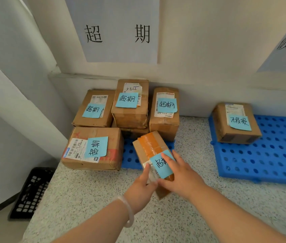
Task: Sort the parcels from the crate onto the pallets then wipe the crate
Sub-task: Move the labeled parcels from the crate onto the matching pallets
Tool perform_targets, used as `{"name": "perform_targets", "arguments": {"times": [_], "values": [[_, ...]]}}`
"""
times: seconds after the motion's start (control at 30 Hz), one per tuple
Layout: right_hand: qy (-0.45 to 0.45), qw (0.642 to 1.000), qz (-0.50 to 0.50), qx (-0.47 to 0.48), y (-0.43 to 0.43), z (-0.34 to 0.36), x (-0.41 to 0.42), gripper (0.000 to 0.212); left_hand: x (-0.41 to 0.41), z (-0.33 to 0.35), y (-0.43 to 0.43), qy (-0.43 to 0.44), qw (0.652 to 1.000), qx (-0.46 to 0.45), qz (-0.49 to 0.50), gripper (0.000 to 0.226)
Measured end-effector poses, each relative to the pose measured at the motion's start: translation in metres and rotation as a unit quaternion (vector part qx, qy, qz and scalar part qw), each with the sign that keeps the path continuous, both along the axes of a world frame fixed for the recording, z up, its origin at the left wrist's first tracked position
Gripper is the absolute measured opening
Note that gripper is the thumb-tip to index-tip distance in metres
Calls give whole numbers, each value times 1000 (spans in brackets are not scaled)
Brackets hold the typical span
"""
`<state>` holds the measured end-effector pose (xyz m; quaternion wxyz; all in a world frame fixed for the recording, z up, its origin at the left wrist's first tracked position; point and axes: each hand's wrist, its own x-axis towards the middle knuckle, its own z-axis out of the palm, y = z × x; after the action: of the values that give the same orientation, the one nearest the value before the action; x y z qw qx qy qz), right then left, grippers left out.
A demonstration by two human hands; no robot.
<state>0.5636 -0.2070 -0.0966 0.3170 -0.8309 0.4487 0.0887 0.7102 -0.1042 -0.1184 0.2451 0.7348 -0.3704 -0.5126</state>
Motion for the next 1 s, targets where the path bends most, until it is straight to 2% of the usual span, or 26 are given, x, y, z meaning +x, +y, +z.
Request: {"name": "perform_targets", "arguments": {"times": [0.1,0.2,0.27,0.33,0.4,0.5,0.6,0.77,0.9,1.0], "values": [[23,999,15,-31,3,-1,4,116,16,3,-6,-63,997,-25,-27,60],[26,999,23,-40,6,-4,5,115,29,10,-13,-160,983,-62,-56,58],[21,998,48,-44,4,-4,2,110,35,15,-18,-267,953,-111,-90,60],[21,996,82,-40,-3,-4,-3,106,40,20,-26,-369,906,-140,-155,66],[33,993,114,-31,-14,-2,-6,106,44,23,-35,-416,868,-137,-233,73],[44,990,131,-17,-28,5,-4,104,48,19,-44,-427,853,-104,-282,79],[41,991,123,-31,-35,12,0,93,50,17,-46,-439,860,-75,-247,79],[-2,985,98,-144,-27,8,-5,63,49,21,-49,-462,864,-35,-196,78],[12,966,134,-220,-17,-13,-4,66,49,17,-53,-469,866,-29,-170,79],[17,967,132,-219,-22,-23,-1,72,50,13,-48,-481,855,-43,-191,76]]}}
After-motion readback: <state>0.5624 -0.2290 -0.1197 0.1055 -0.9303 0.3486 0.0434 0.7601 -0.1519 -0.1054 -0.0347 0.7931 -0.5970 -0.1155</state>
